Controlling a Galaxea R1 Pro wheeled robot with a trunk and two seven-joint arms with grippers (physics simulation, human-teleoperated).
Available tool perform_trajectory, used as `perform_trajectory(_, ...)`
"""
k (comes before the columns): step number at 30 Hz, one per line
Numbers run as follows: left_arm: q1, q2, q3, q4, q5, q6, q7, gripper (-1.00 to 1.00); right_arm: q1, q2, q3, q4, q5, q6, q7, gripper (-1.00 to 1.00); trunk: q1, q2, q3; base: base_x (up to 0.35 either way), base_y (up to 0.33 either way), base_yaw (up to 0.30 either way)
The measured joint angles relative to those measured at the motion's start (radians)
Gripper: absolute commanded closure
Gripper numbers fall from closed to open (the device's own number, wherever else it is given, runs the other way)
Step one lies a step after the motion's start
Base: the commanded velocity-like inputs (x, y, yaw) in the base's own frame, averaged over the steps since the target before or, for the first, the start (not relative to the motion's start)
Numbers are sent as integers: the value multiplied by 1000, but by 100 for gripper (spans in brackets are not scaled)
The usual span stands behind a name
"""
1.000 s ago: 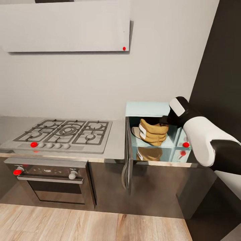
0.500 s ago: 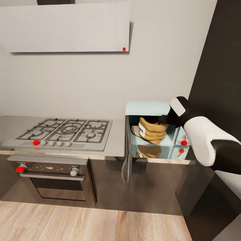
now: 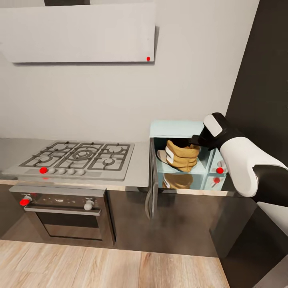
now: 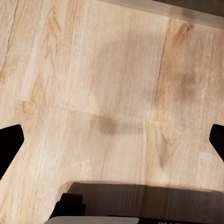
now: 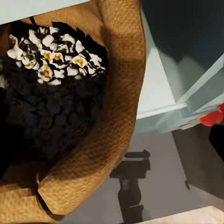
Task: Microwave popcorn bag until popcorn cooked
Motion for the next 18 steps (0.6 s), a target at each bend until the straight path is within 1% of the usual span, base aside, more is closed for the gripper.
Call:
perform_trajectory(3, 0, 0, -1, 0, 0, 0, 0, -100, -1, 0, -1, -1, 0, 0, 2, -100, 0, 0, 0, -186, 0, 0)
perform_trajectory(12, 0, -1, -1, 0, -9, 0, 0, -100, -5, 2, -1, -3, 0, 0, 2, -100, 1, 0, 0, -332, 0, 0)
perform_trajectory(15, 0, -1, 0, 0, -3, 0, 0, -100, -6, 3, -1, -11, -1, 0, 4, -100, 0, 0, 0, -128, 0, 0)
perform_trajectory(18, 0, 0, -1, 0, 0, 0, 0, -100, -5, 2, -1, -68, -1, 0, 10, -100, 0, 0, 0, -25, 0, 0)
